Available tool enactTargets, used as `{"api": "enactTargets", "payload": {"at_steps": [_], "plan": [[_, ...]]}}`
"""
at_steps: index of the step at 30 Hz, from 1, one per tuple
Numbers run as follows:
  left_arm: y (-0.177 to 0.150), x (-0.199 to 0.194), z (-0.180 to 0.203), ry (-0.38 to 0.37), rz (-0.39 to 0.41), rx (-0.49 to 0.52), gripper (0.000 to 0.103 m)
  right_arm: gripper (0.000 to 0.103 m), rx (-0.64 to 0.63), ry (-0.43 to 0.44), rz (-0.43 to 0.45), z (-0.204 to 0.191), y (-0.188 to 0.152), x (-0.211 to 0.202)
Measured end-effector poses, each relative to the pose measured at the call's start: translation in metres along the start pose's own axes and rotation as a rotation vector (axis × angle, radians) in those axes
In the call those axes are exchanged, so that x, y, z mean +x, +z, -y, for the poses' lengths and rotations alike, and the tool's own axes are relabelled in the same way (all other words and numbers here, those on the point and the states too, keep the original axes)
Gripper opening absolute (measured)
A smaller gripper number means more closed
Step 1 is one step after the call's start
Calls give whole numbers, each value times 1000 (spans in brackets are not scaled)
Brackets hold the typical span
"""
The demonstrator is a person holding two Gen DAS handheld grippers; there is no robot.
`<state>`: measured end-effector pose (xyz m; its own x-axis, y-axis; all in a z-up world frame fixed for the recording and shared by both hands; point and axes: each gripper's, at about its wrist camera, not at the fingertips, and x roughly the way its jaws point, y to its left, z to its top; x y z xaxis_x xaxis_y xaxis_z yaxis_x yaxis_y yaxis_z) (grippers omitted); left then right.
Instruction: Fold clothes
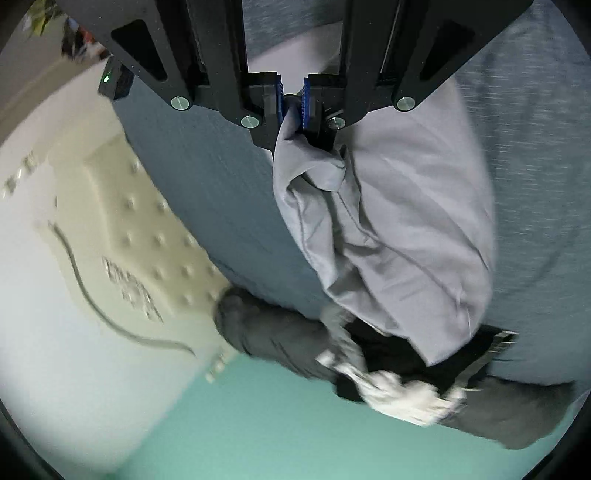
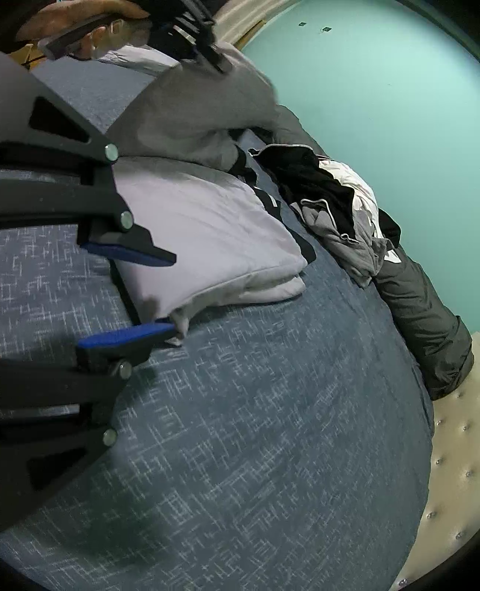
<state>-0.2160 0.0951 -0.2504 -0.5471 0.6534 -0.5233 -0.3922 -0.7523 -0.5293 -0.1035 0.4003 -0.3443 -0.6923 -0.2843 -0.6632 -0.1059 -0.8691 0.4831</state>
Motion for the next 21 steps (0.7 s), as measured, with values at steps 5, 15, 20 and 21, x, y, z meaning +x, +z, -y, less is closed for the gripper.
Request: {"api": "enactTargets", "payload": {"at_steps": [5,15,20,21], "plan": [[-50,91,34,14,-239,94,8,32,11,-9,5,9,2,-4],[-47,65,26,24,-217,51,49,32,40,9,2,11,3,-5],[-34,31,5,97,-165,43,52,32,61,50,10,5,8,-11],[-34,27,0,115,-162,41,53,32,65,58,12,3,10,-13]]}}
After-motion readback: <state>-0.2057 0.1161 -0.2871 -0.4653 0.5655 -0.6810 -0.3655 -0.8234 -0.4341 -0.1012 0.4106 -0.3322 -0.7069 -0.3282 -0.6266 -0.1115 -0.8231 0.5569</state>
